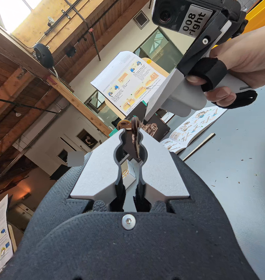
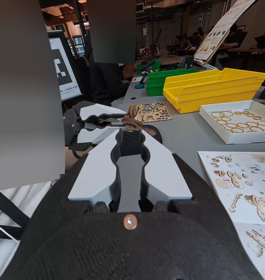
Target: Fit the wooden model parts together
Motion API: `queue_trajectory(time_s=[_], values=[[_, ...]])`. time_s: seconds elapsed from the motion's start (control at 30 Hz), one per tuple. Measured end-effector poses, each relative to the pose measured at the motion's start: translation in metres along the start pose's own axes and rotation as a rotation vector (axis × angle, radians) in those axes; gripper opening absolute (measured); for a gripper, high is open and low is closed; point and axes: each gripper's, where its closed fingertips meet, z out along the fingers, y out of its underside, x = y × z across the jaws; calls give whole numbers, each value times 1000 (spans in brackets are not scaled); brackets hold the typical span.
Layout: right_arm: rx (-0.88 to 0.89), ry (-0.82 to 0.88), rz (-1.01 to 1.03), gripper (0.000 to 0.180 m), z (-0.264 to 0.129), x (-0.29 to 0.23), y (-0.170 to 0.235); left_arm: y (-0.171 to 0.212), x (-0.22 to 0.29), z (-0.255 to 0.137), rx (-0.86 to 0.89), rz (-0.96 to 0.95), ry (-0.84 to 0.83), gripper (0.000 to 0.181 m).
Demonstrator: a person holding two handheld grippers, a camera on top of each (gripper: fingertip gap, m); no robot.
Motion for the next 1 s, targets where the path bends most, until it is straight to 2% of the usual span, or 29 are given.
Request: queue_trajectory(time_s=[0.17,0.27,0.63,1.0], values=[[30,-23,98,19,4,-3,-2,-1,1,0,-1,19,-10,11],[54,-16,134,12,4,-1,-5,-3,0,0,6,21,-17,12],[87,-43,359,16,7,4,-3,-1,2,2,-17,64,-37,11],[79,-62,294,12,4,1,-5,-6,1,0,16,55,-33,11]])
